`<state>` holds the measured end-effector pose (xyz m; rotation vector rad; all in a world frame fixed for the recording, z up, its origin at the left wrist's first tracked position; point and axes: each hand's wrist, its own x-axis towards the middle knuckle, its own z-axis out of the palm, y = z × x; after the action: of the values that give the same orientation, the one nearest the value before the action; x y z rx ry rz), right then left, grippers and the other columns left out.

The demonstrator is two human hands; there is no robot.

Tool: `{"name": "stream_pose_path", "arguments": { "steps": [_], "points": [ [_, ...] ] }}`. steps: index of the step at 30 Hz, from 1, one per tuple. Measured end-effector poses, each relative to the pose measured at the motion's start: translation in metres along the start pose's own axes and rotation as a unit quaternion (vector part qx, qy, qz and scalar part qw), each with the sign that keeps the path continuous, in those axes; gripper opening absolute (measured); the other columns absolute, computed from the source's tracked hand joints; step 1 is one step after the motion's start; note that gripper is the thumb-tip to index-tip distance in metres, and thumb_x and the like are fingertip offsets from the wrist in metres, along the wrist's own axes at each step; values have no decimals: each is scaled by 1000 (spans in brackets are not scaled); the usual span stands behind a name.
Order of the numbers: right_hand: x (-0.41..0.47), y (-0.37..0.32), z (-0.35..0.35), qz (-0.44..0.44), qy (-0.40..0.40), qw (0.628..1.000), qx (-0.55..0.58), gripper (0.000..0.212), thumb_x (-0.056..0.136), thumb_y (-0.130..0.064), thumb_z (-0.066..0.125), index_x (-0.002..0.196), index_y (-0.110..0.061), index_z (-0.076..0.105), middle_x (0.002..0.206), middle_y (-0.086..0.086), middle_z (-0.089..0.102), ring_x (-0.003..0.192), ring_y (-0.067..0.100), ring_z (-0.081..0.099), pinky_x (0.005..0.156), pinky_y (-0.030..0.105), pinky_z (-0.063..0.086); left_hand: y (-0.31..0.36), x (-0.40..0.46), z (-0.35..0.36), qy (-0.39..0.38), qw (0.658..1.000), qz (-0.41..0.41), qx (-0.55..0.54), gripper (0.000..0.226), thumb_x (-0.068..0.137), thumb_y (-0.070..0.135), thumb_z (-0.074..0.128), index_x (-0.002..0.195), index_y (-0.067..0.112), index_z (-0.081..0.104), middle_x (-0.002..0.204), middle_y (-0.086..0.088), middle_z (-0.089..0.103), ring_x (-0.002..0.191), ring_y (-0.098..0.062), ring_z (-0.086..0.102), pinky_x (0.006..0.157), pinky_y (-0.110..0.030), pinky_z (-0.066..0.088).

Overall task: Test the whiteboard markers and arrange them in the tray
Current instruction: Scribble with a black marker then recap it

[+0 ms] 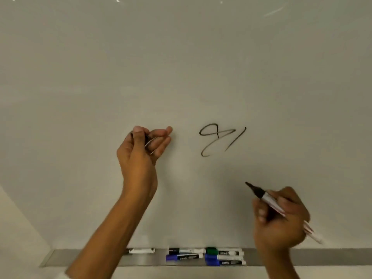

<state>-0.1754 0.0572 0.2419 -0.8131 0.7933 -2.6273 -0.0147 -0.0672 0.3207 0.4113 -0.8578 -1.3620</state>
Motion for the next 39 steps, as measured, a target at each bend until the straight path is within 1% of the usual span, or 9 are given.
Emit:
{"name": "stream_pose_path", "arguments": {
  "steps": [5, 11, 15, 18, 22, 25, 28, 32, 39],
  "points": [
    [44, 43, 11, -207, -40, 936, -281, 14, 91, -18, 55, 88, -8, 63, 68, 0, 67, 54, 12, 62, 47, 25, 51, 0, -11, 7, -56, 997, -22, 55, 34, 106, 26, 33, 86, 11, 57, 83, -14, 73, 96, -33, 72, 87, -45, 57],
    [36, 97, -23, -370, -161, 783, -474, 18, 88, -5, 62, 74, 4, 66, 65, 10, 61, 54, 19, 58, 50, 32, 52, -12, -16, -2, -49, 995, -54, 65, 34, 104, 30, 36, 88, 11, 59, 87, -14, 74, 94, -31, 72, 80, -40, 59],
    [26, 99, -49, -299, -119, 835, -447, 22, 91, -9, 57, 72, 2, 62, 63, 8, 57, 52, 17, 54, 48, 33, 50, -11, -16, -8, -39, 994, -61, 82, 33, 103, 31, 37, 90, 11, 60, 89, -13, 74, 90, -27, 73, 69, -32, 57],
    [10, 102, -57, -311, -203, 780, -504, 22, 89, -12, 59, 71, -1, 62, 62, 4, 57, 51, 10, 51, 46, 24, 48, -18, -19, -6, -53, 991, -85, 87, 33, 103, 30, 37, 90, 12, 60, 90, -13, 75, 89, -26, 73, 67, -32, 55],
    [31, 76, -50, -258, -65, 872, -410, 23, 91, -15, 56, 74, -1, 62, 60, 6, 59, 50, 9, 54, 48, 23, 49, -29, -22, -4, -69, 988, -101, 91, 32, 103, 30, 36, 90, 12, 60, 90, -13, 74, 87, -25, 72, 66, -32, 53],
    [47, 56, -36, -277, -29, 880, -386, 19, 91, -17, 56, 84, -1, 64, 66, 7, 64, 59, 8, 60, 55, 13, 48, -35, -21, -2, -77, 986, -116, 92, 32, 103, 30, 37, 90, 13, 60, 91, -12, 75, 87, -24, 72, 65, -32, 53],
    [47, 51, -29, -228, -5, 921, -317, 9, 89, -23, 58, 92, -16, 63, 73, -2, 70, 63, 6, 67, 58, 23, 55, -42, -19, -1, -75, 985, -134, 80, 31, 103, 30, 37, 94, 12, 60, 93, -13, 75, 89, -25, 72, 67, -33, 53],
    [7, 60, -13, -116, -66, 963, -236, 13, 76, -28, 68, 87, -32, 63, 72, 2, 69, 63, 26, 69, 57, 38, 58, -55, -26, -12, -57, 981, -176, 57, 24, 102, 25, 38, 102, 12, 58, 96, -17, 74, 91, -26, 72, 72, -36, 54],
    [-38, 86, 16, -100, -226, 940, -235, 11, 74, -22, 71, 73, -20, 60, 68, -15, 65, 55, 2, 62, 51, 15, 49, -68, -38, -44, -16, 970, -243, -22, 20, 101, 21, 40, 97, 12, 57, 103, -21, 72, 98, -31, 71, 85, -45, 53]
  ]
}}
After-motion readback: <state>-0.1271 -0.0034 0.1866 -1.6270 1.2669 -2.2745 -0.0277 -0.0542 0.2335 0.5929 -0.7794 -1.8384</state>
